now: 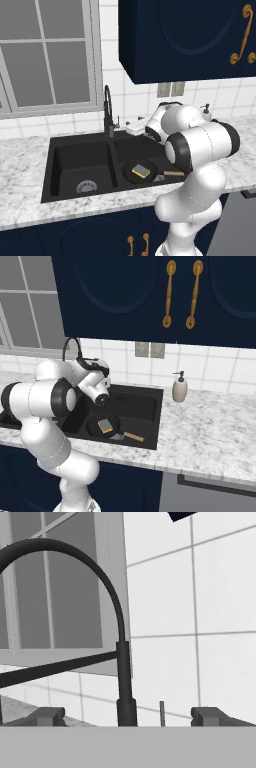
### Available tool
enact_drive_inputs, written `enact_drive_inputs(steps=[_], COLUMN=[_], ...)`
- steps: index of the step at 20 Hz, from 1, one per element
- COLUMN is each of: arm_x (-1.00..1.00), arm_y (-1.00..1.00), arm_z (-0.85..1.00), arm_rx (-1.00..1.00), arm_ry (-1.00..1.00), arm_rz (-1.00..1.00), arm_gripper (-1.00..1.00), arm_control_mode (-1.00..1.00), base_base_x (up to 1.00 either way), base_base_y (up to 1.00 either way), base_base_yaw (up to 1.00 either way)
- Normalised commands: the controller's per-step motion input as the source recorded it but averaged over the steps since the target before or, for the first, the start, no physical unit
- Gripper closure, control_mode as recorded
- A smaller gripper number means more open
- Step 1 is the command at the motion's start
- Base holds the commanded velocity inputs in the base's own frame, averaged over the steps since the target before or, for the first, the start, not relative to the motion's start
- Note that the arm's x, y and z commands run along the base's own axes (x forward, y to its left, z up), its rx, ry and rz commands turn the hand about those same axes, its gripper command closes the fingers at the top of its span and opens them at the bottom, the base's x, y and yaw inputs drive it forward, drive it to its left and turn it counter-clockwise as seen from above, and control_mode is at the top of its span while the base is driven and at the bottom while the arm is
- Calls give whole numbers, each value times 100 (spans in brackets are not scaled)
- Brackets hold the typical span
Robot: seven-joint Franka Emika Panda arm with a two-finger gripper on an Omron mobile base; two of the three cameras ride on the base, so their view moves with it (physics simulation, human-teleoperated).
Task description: Pick the pan and sponge and place them into the sink. Then turn on the water.
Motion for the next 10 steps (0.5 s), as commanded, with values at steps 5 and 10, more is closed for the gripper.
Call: enact_drive_inputs(steps=[5, 10], arm_x=[2, 4], arm_y=[15, 9], arm_z=[-2, 0], arm_rx=[0, 0], arm_ry=[0, 0], arm_rz=[-1, 0], arm_gripper=[-100, -100], arm_control_mode=[-100, -100], base_base_x=[0, 0], base_base_y=[0, 0], base_base_yaw=[0, 0])
